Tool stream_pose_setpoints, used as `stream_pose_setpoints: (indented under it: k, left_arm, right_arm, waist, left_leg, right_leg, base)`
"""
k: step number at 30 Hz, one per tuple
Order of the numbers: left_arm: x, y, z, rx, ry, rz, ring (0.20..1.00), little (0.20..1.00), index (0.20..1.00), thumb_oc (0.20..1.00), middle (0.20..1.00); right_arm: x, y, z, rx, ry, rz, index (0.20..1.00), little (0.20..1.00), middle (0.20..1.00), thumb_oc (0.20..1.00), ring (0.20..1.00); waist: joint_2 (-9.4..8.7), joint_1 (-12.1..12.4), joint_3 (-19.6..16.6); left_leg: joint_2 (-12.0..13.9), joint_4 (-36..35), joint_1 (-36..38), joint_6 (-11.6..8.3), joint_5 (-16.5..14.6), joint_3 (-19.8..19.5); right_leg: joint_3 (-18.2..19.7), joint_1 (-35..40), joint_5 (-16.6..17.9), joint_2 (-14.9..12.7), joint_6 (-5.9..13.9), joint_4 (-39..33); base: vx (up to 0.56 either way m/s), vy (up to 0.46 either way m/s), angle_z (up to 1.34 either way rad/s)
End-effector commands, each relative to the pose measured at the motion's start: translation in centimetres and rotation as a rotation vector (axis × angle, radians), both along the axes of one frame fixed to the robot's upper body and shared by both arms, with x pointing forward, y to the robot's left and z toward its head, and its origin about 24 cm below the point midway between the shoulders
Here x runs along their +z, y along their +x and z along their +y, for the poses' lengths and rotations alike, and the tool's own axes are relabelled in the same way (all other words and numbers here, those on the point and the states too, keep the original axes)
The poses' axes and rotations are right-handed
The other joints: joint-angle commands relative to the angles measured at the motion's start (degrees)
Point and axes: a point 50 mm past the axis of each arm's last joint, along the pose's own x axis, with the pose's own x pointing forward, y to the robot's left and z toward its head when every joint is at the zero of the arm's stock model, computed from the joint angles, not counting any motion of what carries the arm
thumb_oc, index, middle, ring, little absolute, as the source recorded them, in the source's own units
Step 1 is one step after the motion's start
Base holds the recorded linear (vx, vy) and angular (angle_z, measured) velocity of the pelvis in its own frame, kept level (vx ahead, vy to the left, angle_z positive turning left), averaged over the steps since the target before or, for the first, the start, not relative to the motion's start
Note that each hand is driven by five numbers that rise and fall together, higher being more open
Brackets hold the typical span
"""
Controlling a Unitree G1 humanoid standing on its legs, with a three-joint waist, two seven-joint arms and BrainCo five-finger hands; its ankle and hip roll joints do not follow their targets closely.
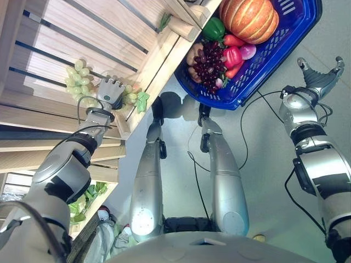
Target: Pick up fruits and vegetables into the basket
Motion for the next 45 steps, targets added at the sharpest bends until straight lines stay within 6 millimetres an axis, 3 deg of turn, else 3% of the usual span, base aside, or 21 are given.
stream_pose_setpoints:
  k: [1, 3, 9, 11, 13, 18, 22, 24, 29, 36, 43, 44, 45]
  left_arm:
    - [-1.8, -1.3, 3.6, 0.235, -0.026, 0.061, 0.2, 0.2, 0.2, 0.2, 0.2]
    - [-1.9, -1.3, 3.6, 0.241, -0.044, 0.058, 0.2, 0.2, 0.2, 0.2, 0.2]
    - [-0.9, -1.1, 4.0, 0.324, -0.379, -0.057, 0.2, 0.2, 0.2, 0.2, 0.2]
    - [-0.3, -1.0, 4.2, 0.352, -0.525, -0.104, 0.2, 0.2, 0.2, 0.2, 0.2]
    - [0.8, -0.6, 4.2, 0.355, -0.831, -0.202, 0.2, 0.2, 0.2, 0.2, 0.2]
    - [4.4, 0.1, 3.6, 0.199, -1.357, -0.368, 0.2, 0.2, 0.2, 0.2, 0.2]
    - [5.9, -0.2, 3.6, 0.07, -1.623, -0.474, 0.2, 0.2, 0.2, 0.2, 0.2]
    - [6.1, -0.3, 3.5, 0.036, -1.671, -0.493, 0.2, 0.2, 0.2, 0.2, 0.2]
    - [8.7, -1.1, 2.7, -0.239, -1.999, -0.61, 0.2, 0.2, 0.2, 0.2, 0.2]
    - [11.1, -1.7, 1.9, -0.507, -2.147, -0.653, 0.2, 0.2, 0.2, 0.2, 0.2]
    - [11.5, -1.1, 0.7, -0.437, -1.956, -0.595, 0.2, 0.2, 0.2, 0.2, 0.2]
    - [10.8, -0.5, 0.7, -0.333, -1.909, -0.533, 0.2, 0.2, 0.2, 0.2, 0.2]
    - [10.2, -0.3, 0.6, -0.243, -1.75, -0.518, 0.639, 0.639, 0.639, 0.639, 0.639]
  right_arm:
    - [-1.1, -0.7, -0.1, -0.031, 0.011, -0.021, 1.0, 1.0, 1.0, 1.0, 1.0]
    - [-1.2, -0.7, -0.1, -0.028, 0.007, -0.022, 1.0, 1.0, 1.0, 1.0, 1.0]
    - [-1.1, -0.5, 0.4, 0.007, -0.007, -0.032, 1.0, 1.0, 1.0, 1.0, 1.0]
    - [-1.0, -0.4, 0.7, 0.024, -0.009, -0.041, 1.0, 1.0, 1.0, 1.0, 1.0]
    - [-0.8, -0.2, 1.6, 0.079, -0.026, -0.075, 1.0, 1.0, 1.0, 1.0, 1.0]
    - [0.0, -0.3, 4.7, 0.188, -0.101, -0.143, 1.0, 1.0, 1.0, 1.0, 1.0]
    - [0.5, -0.7, 5.8, 0.237, -0.115, -0.19, 1.0, 1.0, 1.0, 1.0, 1.0]
    - [0.5, -0.8, 6.2, 0.251, -0.121, -0.201, 1.0, 1.0, 1.0, 1.0, 1.0]
    - [2.2, -1.2, 8.3, 0.391, -0.213, -0.272, 1.0, 1.0, 1.0, 1.0, 1.0]
    - [3.9, -1.7, 11.2, 0.534, -0.321, -0.335, 1.0, 1.0, 1.0, 1.0, 1.0]
    - [4.5, -1.7, 11.5, 0.547, -0.326, -0.347, 1.0, 1.0, 1.0, 1.0, 1.0]
    - [4.4, -1.7, 11.2, 0.515, -0.322, -0.332, 1.0, 1.0, 1.0, 1.0, 1.0]
    - [4.1, -1.6, 10.5, 0.459, -0.292, -0.314, 1.0, 1.0, 1.0, 1.0, 1.0]
  waist:
    - [-2.3, 0.4, -2.3]
    - [-2.29, 0.3, -2.3]
    - [-2.12, 0.5, -2.3]
    - [-2.14, 0.5, -2.3]
    - [-2.12, 0.6, -2.3]
    - [-1.54, 0.5, -2.3]
    - [-1.1, 0.6, -2.3]
    - [-0.99, 0.6, -2.3]
    - [-0.2, 0.6, -2.3]
    - [-0.09, 0.7, -2.3]
    - [-0.23, 0.6, -2.3]
    - [-0.29, 0.5, -2.3]
    - [-0.29, 0.3, -2.3]
  left_leg:
    - [-2.4, 5.6, -0.3, 0.67, -7.3, 1.9]
    - [-2.4, 5.6, -0.3, 0.65, -7.3, 1.9]
    - [-2.4, 6.0, -0.1, 0.6, -7.1, 1.8]
    - [-2.4, 5.9, 0.1, 0.51, -7.0, 1.7]
    - [-2.5, 5.7, 0.5, 0.44, -6.8, 1.6]
    - [-3.0, 5.6, 1.6, 0.39, -7.0, 1.3]
    - [-3.2, 5.2, 2.4, 0.39, -7.0, 1.4]
    - [-3.3, 5.2, 2.6, 0.42, -7.1, 1.4]
    - [-3.3, 4.6, 3.8, 0.48, -7.2, 1.5]
    - [-3.4, 4.5, 4.6, 0.41, -7.5, 1.8]
    - [-3.3, 4.8, 4.6, 0.37, -7.5, 2.2]
    - [-3.3, 4.9, 4.5, 0.32, -7.4, 2.4]
    - [-3.2, 4.8, 4.4, 0.31, -7.3, 2.5]
  right_leg:
    - [0.9, 3.0, 3.2, 2.0, 6.22, -5.0]
    - [0.9, 3.0, 3.2, 2.0, 6.21, -5.0]
    - [1.2, 3.2, 3.0, 2.1, 6.11, -4.4]
    - [1.2, 3.4, 2.9, 2.1, 6.08, -4.3]
    - [1.3, 3.7, 2.7, 2.2, 6.04, -4.1]
    - [1.1, 4.5, 1.7, 1.8, 6.18, -3.4]
    - [0.7, 5.2, 1.2, 1.3, 6.22, -3.2]
    - [0.7, 5.4, 1.1, 1.2, 6.23, -3.1]
    - [0.9, 6.3, -0.1, 0.9, 5.93, -2.7]
    - [0.8, 7.3, -1.1, 0.5, 5.77, -2.5]
    - [0.7, 7.7, -1.2, 0.3, 5.79, -2.6]
    - [0.7, 7.6, -1.0, 0.3, 5.74, -2.7]
    - [0.8, 7.6, -0.8, 0.4, 5.78, -2.9]
  base:
    - [0.0, 0.0, 0.0]
    - [0.0, 0.0, 0.0]
    - [0.0, 0.001, -0.01]
    - [0.0, 0.0, 0.0]
    - [0.0, 0.0, 0.0]
    - [0.0, 0.0, 0.0]
    - [0.0, 0.0, 0.0]
    - [0.0, 0.0, 0.0]
    - [0.01, 0.05, -0.03]
    - [0.01, 0.02, -0.05]
    - [0.0, 0.002, -0.02]
    - [0.0, 0.0, 0.0]
    - [-0.01, 0.042, -0.01]
